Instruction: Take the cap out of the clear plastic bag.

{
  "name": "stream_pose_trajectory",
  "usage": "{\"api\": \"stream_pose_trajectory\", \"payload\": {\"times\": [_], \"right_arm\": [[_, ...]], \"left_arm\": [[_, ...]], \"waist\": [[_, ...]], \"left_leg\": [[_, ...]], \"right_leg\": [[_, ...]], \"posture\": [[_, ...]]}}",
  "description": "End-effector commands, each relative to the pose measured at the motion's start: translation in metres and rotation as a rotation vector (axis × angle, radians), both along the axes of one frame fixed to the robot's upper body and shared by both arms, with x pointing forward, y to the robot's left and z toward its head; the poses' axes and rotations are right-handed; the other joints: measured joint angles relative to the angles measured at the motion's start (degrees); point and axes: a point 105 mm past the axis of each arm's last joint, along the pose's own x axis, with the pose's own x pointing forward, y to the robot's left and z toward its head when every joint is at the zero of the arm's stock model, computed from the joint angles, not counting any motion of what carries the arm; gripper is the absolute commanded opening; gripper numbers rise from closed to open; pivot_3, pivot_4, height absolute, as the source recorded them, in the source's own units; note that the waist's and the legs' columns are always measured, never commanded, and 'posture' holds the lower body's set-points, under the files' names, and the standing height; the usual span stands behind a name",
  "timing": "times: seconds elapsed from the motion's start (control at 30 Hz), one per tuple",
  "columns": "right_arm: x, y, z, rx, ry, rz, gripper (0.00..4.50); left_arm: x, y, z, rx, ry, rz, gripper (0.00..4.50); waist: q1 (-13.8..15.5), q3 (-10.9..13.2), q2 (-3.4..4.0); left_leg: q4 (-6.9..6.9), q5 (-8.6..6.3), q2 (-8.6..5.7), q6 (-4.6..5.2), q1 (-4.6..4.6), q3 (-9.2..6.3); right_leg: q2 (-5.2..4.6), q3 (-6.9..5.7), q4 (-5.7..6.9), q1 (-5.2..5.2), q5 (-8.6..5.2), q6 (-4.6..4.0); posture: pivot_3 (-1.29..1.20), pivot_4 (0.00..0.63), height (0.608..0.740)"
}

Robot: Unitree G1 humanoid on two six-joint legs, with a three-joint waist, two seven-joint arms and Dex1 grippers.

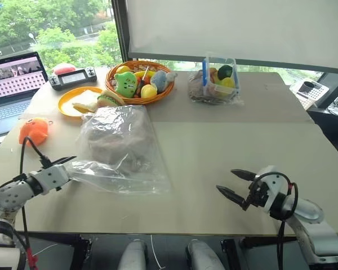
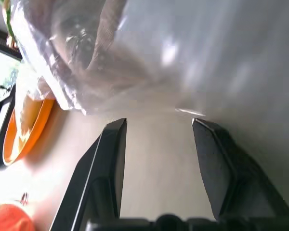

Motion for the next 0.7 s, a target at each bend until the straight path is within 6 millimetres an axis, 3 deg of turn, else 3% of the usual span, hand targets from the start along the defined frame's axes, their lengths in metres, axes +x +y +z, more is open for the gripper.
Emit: {"api": "stream_pose_trajectory", "payload": {"times": [0.03, 0.17, 0.37, 0.5, 0.6, 0.7], "right_arm": [[0.004, 0.003, 0.01, -0.007, -0.051, 0.025, 4.5], [0.005, 0.004, 0.01, -0.006, -0.052, 0.033, 4.5], [0.004, 0.005, 0.01, -0.003, -0.048, 0.042, 4.5], [0.005, 0.006, 0.01, -0.002, -0.044, 0.049, 4.5], [0.006, 0.007, 0.012, 0.001, -0.046, 0.059, 4.5], [0.007, 0.007, 0.014, -0.002, -0.048, 0.068, 4.5]], "left_arm": [[-0.006, -0.001, -0.002, -0.023, 0.002, -0.001, 2.32], [-0.015, -0.005, -0.007, -0.031, 0.018, -0.021, 2.32], [-0.015, 0.041, 0.007, -0.026, 0.021, 0.189, 2.32], [0.005, 0.059, 0.041, -0.124, -0.063, 0.31, 2.32], [0.017, 0.056, 0.056, -0.193, -0.075, 0.308, 2.32], [0.025, 0.036, 0.069, -0.268, -0.055, 0.213, 2.32]], "waist": [[0.0, 0.0, 0.0], [0.1, 0.0, 0.0], [0.0, 0.0, 0.0], [0.1, 0.1, -0.09], [0.7, 0.1, -0.23], [1.0, 0.1, -0.23]], "left_leg": [[0.0, 0.0, 0.0, 0.0, -0.03, 0.0], [-0.02, 0.0, 0.0, -0.01, -0.06, 0.01], [-0.02, 0.0, 0.0, 0.0, -0.01, 0.0], [-0.01, 0.0, 0.0, 0.0, -0.05, 0.0], [0.03, 0.0, -0.01, 0.0, -0.14, -0.03], [0.02, 0.0, -0.03, -0.01, -0.19, -0.02]], "right_leg": [[0.0, 0.0, 0.0, -0.02, 0.0, 0.0], [-0.02, 0.01, -0.04, -0.03, 0.12, -0.21], [-0.02, -0.01, -0.04, -0.02, 0.01, -0.01], [0.0, -0.04, -0.03, -0.07, 0.01, -0.02], [-0.01, -0.1, -0.06, -0.07, 0.0, -0.01], [-0.02, -0.08, -0.1, -0.08, 0.02, -0.02]], "posture": [[0.0, 0.15, 0.74], [0.0, 0.15, 0.74], [0.0, 0.15, 0.74], [0.0, 0.15, 0.74], [0.0, 0.15, 0.74], [0.0, 0.15, 0.74]]}}
